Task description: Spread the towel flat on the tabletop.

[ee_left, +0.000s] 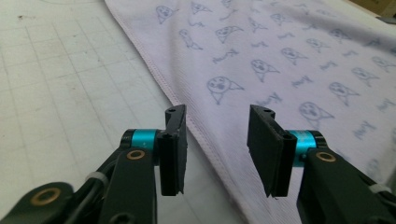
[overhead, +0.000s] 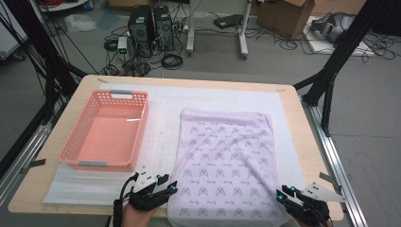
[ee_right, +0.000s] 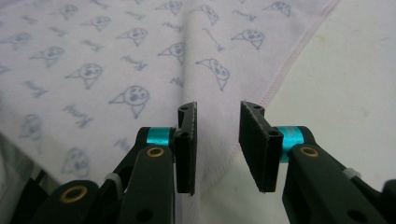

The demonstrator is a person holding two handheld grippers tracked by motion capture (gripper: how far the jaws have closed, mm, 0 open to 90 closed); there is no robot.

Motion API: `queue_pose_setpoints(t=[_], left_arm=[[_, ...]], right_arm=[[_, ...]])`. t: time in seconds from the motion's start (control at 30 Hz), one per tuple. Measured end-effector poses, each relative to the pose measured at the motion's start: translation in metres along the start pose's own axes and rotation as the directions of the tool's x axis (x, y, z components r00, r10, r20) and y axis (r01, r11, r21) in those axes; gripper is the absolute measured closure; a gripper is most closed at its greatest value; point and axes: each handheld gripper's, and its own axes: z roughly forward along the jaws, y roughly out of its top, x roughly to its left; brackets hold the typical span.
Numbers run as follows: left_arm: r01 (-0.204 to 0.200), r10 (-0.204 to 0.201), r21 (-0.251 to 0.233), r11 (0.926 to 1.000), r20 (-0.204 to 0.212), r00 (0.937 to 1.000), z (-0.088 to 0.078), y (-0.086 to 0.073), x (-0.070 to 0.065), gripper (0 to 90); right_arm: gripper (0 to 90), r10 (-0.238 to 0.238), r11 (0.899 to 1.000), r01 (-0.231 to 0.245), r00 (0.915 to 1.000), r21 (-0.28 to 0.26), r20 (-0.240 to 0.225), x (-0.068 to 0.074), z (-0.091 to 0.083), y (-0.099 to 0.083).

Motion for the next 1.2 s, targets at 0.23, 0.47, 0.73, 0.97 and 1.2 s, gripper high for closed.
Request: queue_pose_setpoints(t=[0.23,0.47,0.73,0.97,1.2], left_arm=[[0.007,-0.007,-0.004,1.0000,0.002,1.0000,0.004,0.002,0.001,57.8],[0.010,-0.010,0.043,0.9990,0.009,0.9999,0.013,0.001,0.000,54.8],[-0.074,0.079,0.076,0.9944,-0.070,0.9944,0.009,-0.002,-0.008,87.1],[-0.046,0.049,0.062,0.9970,-0.046,0.9977,-0.010,-0.013,-0.002,84.9],[-0.021,0.021,0.016,0.9997,-0.011,0.9997,-0.004,-0.011,0.000,50.8]], right_arm=[[89.0,-0.080,0.993,0.078,0.9968,0.083,0.012,0.001,0.008,0.000],[80.4,-0.032,0.999,0.031,0.9992,0.039,0.024,-0.011,-0.012,-0.012],[70.8,-0.008,1.000,0.008,0.9995,0.018,0.030,-0.010,-0.003,-0.007],[62.1,0.081,0.997,-0.082,0.9948,0.004,0.061,-0.021,0.006,-0.004],[87.8,0.060,0.998,-0.060,0.9981,0.031,0.015,-0.018,0.019,0.002]])
